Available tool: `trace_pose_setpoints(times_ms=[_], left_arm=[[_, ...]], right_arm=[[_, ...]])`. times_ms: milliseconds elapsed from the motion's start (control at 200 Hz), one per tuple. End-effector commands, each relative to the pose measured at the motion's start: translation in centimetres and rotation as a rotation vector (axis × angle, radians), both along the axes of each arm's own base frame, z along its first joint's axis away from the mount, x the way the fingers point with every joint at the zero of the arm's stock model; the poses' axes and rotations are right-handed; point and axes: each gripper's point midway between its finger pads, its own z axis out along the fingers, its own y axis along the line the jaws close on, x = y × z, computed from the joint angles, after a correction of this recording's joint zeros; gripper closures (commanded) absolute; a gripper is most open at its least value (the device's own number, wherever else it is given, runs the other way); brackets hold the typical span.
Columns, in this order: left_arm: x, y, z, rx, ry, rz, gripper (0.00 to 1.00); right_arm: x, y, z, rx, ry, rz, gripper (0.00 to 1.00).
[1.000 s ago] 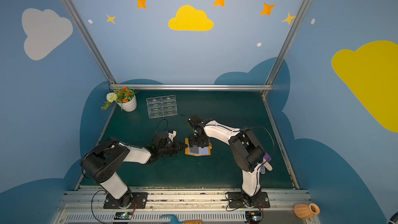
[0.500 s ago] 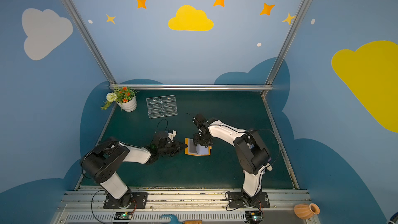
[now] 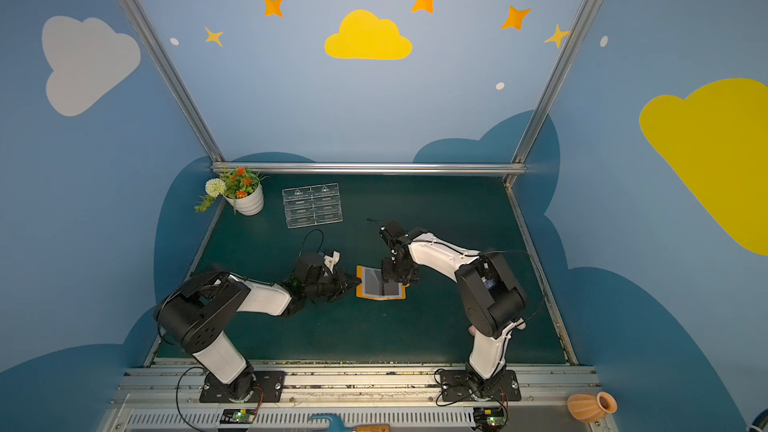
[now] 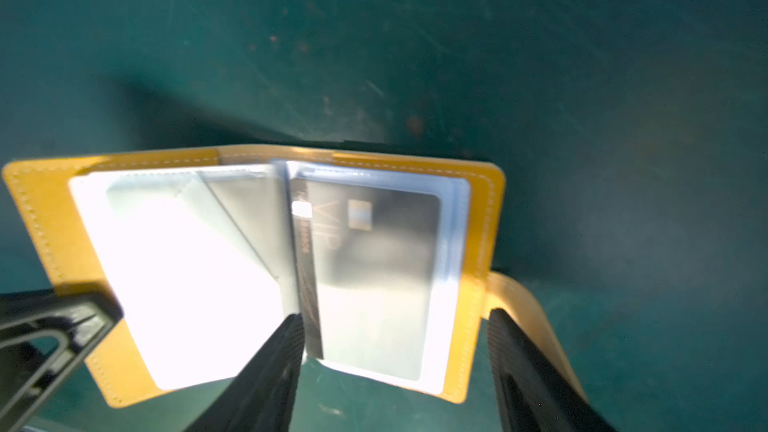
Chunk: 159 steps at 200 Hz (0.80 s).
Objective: Take the credit cards out of the card holder
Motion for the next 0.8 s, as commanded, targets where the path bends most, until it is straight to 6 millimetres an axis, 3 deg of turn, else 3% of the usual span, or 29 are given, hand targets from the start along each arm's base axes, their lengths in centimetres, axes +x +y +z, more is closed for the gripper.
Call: trace_pose_setpoints(times_ms=[0,100,150,245,315,460,551,651,791], left_arm=[[-0.2,0.7,-0.2,0.021,-0.010,0.011,0.74],[-0.4,1.5,-0.2,0.049,-0.003,0.035,0.40],[-0.5,2.1,0.1,0.068,0.001,0.052,0.27],[-0.2,3.2,1.6,0.117,-0.021,0.092,0.18],[-0.1,3.6,3.5,0.151,-0.043,0.092,0.16],[0.2,2.5,8.8,0.122,-0.112,0.033,0.24],[0.5,0.7,11.1,0.055,-0.120,-0.031,0.41],[0.8,-0.9,11.7,-0.005,-0.096,-0.079,0.57],[1.0,-3.3,10.7,-0.016,-0.075,-0.146,0.69]], right_arm=[[0.1,-1.0,1.4,0.026,-0.028,-0.022,0.30],[0.1,-1.0,2.7,0.097,-0.054,-0.034,0.29],[0.0,-1.1,3.3,0.125,-0.061,-0.042,0.29],[-0.3,-0.9,4.6,0.201,-0.080,-0.051,0.30],[-0.3,-0.5,5.6,0.267,-0.095,-0.056,0.37],[0.2,-0.1,5.9,0.339,-0.092,-0.071,0.66],[0.6,0.1,5.1,0.353,-0.077,-0.074,0.82],[1.0,0.7,4.0,0.374,-0.051,-0.075,0.94],[1.1,0.9,2.3,0.360,-0.022,-0.084,0.99]])
